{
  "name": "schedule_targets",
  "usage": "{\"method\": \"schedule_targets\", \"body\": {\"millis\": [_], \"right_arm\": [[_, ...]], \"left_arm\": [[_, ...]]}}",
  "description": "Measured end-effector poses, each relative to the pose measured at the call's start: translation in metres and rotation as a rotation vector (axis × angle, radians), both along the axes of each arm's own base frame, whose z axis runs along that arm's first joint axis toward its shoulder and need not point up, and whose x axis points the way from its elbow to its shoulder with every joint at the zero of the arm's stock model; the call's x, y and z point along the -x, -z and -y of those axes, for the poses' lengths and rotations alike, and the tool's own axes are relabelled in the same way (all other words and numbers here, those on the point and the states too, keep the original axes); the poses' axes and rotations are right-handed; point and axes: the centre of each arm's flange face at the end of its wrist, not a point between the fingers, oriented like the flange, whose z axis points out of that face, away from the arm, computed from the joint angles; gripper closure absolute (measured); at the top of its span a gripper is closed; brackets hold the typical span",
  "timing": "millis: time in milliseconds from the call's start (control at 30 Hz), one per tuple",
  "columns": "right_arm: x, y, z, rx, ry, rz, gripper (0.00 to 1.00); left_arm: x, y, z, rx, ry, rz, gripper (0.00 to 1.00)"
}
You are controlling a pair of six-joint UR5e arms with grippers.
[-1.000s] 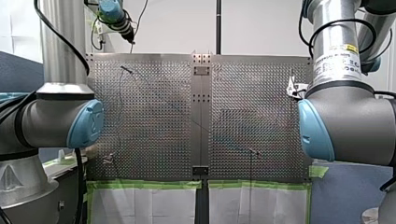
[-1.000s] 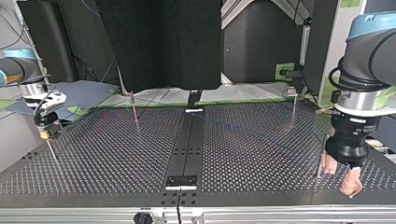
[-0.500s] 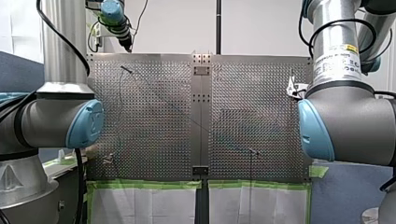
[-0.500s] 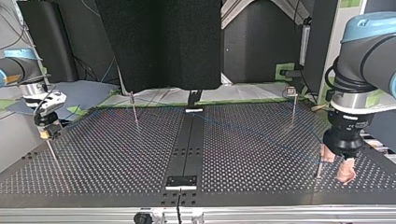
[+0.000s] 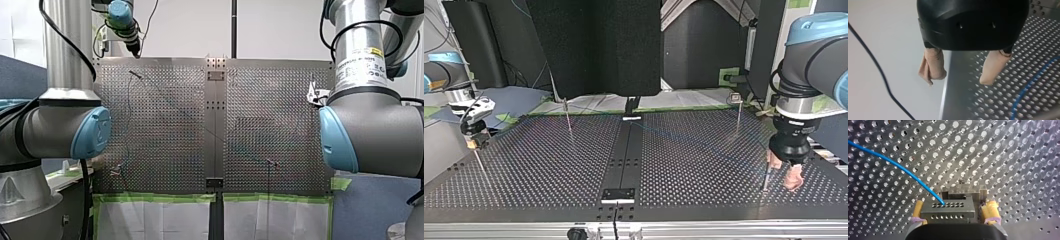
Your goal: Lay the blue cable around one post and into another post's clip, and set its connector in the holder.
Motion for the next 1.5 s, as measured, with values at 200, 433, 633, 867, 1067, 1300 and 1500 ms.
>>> {"method": "schedule_targets", "body": {"millis": [200, 433, 633, 867, 1067, 1300, 1500], "right_arm": [[0.000, 0.000, 0.000, 0.000, 0.000, 0.000, 0.00], [0.000, 0.000, 0.000, 0.000, 0.000, 0.000, 0.00], [0.000, 0.000, 0.000, 0.000, 0.000, 0.000, 0.00], [0.000, 0.000, 0.000, 0.000, 0.000, 0.000, 0.00], [0.000, 0.000, 0.000, 0.000, 0.000, 0.000, 0.00], [0.000, 0.000, 0.000, 0.000, 0.000, 0.000, 0.00], [0.000, 0.000, 0.000, 0.000, 0.000, 0.000, 0.00]], "left_arm": [[0.002, 0.024, -0.007, -0.007, -0.057, -0.049, 0.00], [0.003, 0.029, -0.009, -0.005, -0.072, -0.057, 0.00], [0.003, 0.030, -0.011, -0.002, -0.091, -0.059, 0.00], [0.003, 0.030, -0.013, -0.002, -0.106, -0.058, 0.00], [0.003, 0.030, -0.014, -0.002, -0.107, -0.058, 0.00], [0.003, 0.030, -0.014, -0.002, -0.105, -0.056, 0.00], [0.003, 0.030, -0.014, -0.002, -0.105, -0.055, 0.00]]}}
